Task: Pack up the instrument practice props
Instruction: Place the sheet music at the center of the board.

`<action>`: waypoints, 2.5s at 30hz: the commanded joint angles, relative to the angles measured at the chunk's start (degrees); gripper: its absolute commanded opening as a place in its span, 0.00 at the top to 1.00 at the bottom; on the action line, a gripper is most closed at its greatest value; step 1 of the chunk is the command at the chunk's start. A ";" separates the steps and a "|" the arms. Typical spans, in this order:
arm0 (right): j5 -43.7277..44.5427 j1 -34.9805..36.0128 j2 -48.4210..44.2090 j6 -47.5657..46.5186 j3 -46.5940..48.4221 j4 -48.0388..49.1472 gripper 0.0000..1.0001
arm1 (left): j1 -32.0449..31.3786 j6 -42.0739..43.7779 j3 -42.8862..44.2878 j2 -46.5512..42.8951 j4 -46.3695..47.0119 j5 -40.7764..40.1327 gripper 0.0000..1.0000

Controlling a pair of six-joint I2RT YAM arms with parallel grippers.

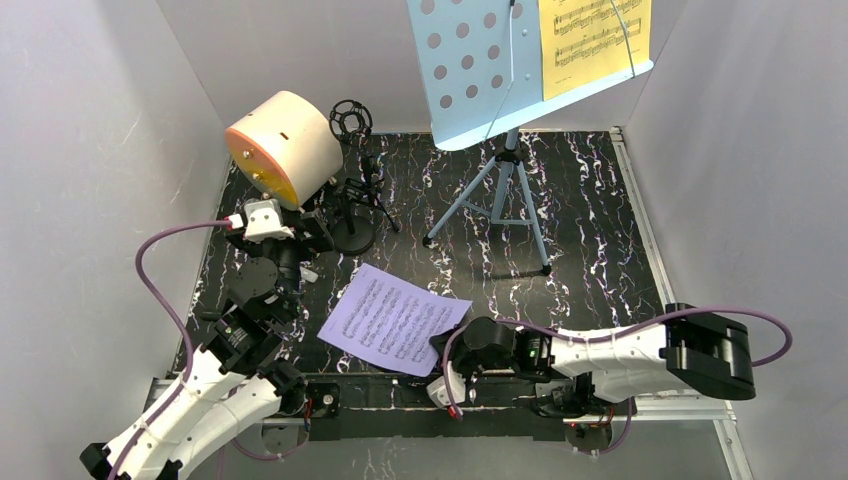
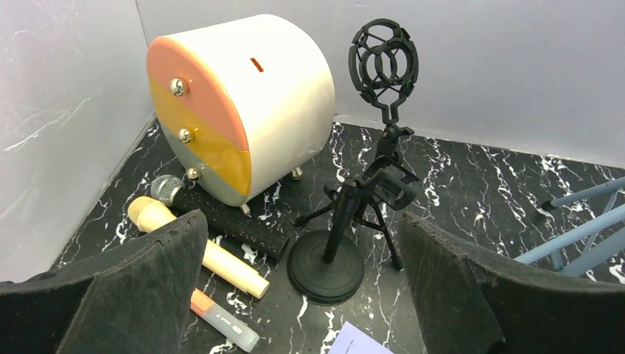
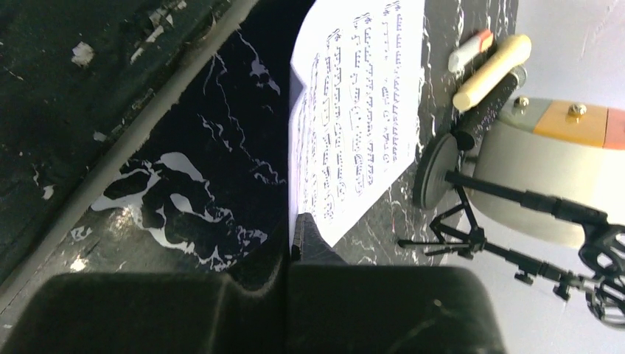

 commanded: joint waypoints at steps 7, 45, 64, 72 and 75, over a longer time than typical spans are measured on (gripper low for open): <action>-3.55 0.43 10.46 -8.35 7.05 4.02 0.99 | 0.99 3.62 -0.92 -0.39 0.68 1.00 0.02; 22.33 -14.80 20.60 21.51 19.90 -5.25 0.15 | 12.63 -2.43 -0.78 1.87 -1.63 10.24 0.02; 21.51 -24.25 7.49 58.84 25.23 -12.82 0.01 | 13.16 -6.04 0.03 6.56 -4.71 14.50 0.02; 13.65 -35.84 3.65 73.80 30.08 -17.45 0.01 | 13.16 -5.79 -0.07 7.33 -4.44 20.24 0.02; 9.63 -40.66 -0.09 77.65 28.57 -13.53 0.01 | 13.16 -5.87 0.03 7.83 -4.31 22.25 0.02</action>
